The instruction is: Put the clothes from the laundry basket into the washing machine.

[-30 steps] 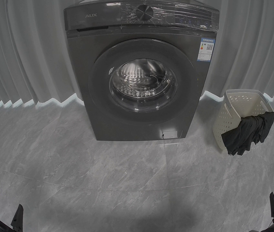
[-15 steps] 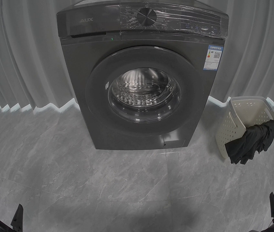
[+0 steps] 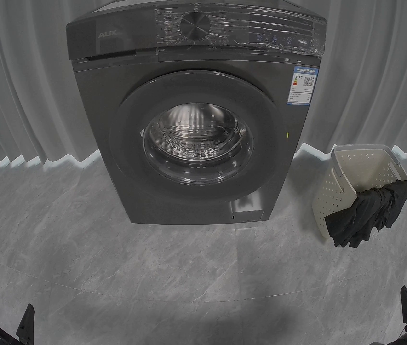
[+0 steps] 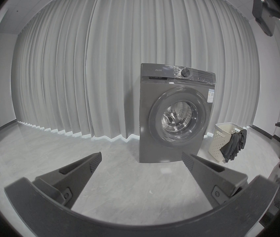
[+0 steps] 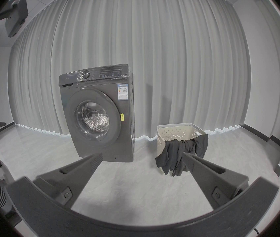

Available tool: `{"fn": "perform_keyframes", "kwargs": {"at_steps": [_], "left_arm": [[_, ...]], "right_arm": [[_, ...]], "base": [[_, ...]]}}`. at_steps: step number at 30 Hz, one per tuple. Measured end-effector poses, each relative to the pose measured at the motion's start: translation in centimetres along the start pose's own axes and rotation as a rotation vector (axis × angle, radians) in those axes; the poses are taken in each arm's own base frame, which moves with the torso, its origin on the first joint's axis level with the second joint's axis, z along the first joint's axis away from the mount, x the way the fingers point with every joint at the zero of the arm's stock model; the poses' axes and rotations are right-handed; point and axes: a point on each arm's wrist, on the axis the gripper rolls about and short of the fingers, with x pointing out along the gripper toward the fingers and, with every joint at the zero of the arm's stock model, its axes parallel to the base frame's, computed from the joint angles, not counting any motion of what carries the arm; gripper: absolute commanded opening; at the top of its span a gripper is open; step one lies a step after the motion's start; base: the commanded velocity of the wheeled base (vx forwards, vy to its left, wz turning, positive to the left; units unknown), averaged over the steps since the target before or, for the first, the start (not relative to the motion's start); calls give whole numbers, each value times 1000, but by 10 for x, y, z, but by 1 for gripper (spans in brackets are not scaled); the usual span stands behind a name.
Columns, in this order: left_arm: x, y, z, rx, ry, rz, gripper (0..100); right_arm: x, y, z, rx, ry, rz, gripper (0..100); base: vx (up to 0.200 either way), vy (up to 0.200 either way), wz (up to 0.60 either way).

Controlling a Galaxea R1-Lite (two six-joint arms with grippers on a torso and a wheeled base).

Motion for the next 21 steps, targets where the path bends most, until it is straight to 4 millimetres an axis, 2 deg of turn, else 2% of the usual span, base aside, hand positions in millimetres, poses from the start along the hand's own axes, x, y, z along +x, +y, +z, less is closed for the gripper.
{"fn": "perform_keyframes", "kwargs": {"at_steps": [21], "left_arm": [[0,0,0,3,0,0,100]], "right_arm": [[0,0,0,0,0,0,100]], "base": [[0,-200,0]]}}
